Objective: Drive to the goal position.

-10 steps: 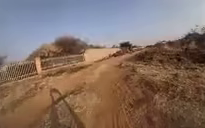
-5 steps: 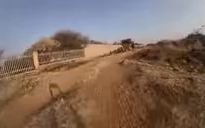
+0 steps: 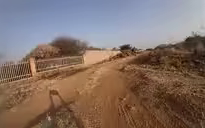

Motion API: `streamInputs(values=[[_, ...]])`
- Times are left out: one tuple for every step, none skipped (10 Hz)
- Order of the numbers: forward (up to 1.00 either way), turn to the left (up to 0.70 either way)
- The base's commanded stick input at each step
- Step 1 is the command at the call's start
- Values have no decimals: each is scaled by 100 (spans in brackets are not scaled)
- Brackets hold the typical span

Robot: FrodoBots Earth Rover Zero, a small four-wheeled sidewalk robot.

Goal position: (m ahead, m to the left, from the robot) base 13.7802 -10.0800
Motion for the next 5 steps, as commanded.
streamInputs(values=[[70,0],[70,0],[70,0],[70,0],[70,0]])
